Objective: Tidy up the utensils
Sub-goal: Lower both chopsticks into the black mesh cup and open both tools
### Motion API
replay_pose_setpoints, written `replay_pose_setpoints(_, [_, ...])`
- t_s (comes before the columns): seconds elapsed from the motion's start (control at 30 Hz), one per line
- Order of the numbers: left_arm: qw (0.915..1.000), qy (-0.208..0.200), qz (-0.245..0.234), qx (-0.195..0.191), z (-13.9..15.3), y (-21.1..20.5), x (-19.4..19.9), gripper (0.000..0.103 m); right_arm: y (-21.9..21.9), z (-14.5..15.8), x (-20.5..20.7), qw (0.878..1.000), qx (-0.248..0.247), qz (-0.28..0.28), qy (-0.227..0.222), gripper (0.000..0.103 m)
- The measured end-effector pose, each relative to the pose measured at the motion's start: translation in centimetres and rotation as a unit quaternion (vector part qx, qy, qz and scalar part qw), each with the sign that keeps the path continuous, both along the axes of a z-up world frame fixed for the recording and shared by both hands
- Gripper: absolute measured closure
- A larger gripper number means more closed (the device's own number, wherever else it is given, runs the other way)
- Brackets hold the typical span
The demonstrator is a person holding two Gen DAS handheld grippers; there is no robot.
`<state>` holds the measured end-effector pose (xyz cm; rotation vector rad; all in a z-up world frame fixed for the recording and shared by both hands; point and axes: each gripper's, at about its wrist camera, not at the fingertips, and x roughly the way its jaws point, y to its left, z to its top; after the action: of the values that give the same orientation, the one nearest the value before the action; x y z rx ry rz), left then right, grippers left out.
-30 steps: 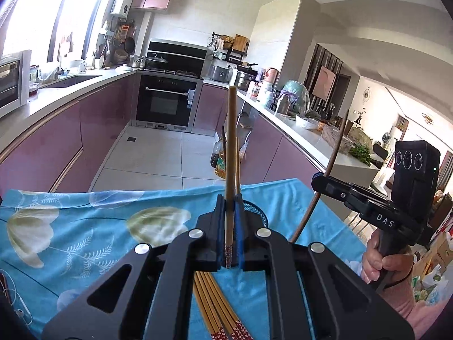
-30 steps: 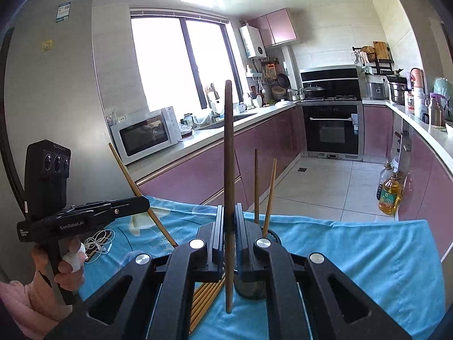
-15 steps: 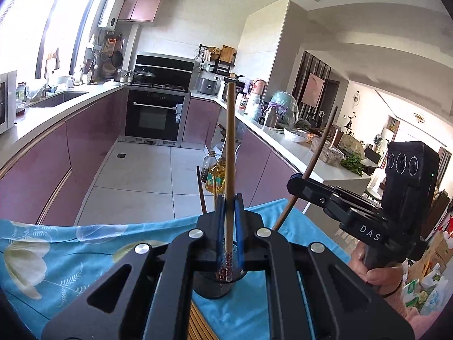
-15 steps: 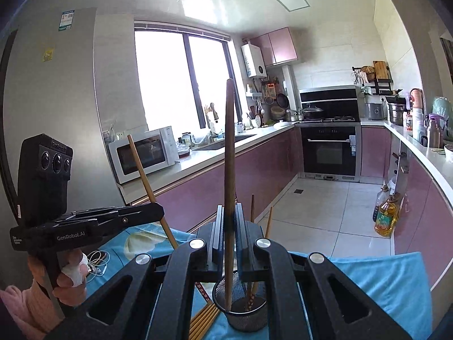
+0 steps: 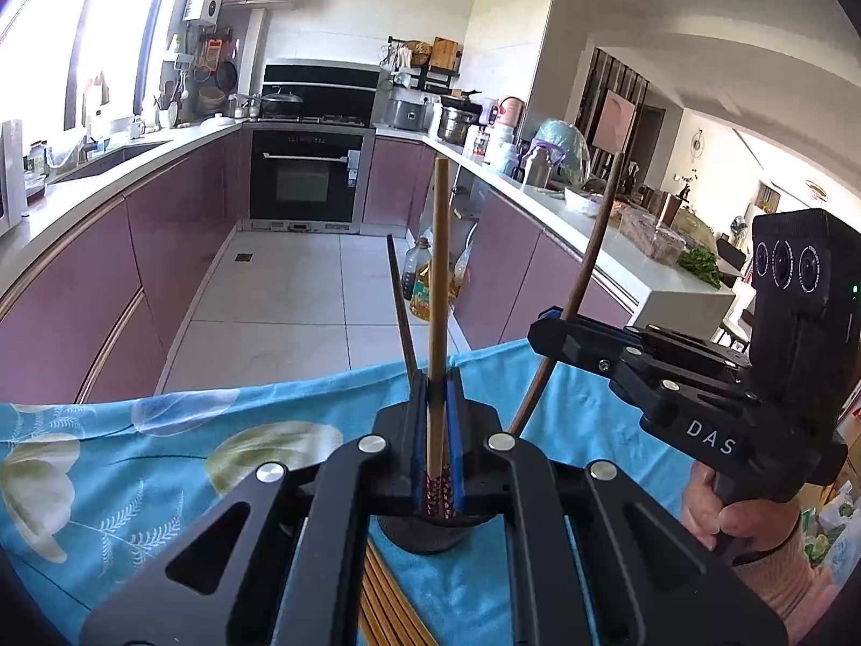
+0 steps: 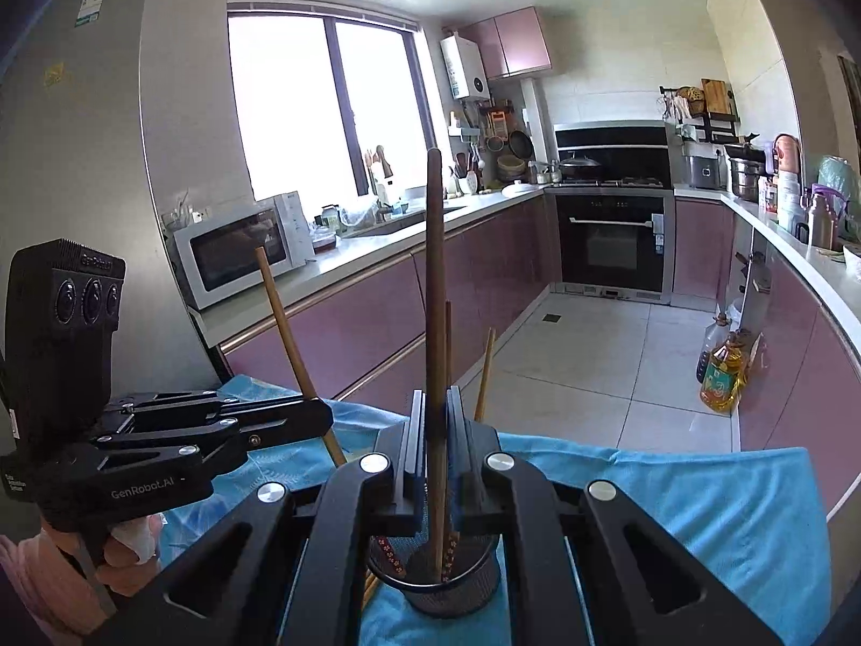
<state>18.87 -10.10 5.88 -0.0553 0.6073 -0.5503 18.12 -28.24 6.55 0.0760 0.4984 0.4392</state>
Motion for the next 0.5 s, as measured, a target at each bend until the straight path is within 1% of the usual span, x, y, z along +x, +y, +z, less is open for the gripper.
replay_pose_setpoints(0.13, [0.9995,0.022,-0.005,0.023,-1.9,-0.6,1.0,0.095,0.2,-1.4,0.9,0.999,-0.014,-0.002,0.029,0.097])
replay_pose_setpoints(0.27, [0.9984,0.046,-0.018,0.029,-3.4,-1.0,2.4,0.095,0.5,-2.6,1.8,0.998,-0.024,-0.001,0.06,0.097])
replay_pose_setpoints(0.37, [0.9981,0.05,-0.015,0.032,-4.1,-0.9,3.2,0.095,0.7,-3.3,2.6,0.997,-0.024,-0.001,0.077,0.097])
replay_pose_setpoints(0.5, [0.9979,0.055,-0.01,0.033,-4.5,-0.8,4.0,0.095,0.5,-3.5,3.3,0.996,-0.016,-0.001,0.085,0.096])
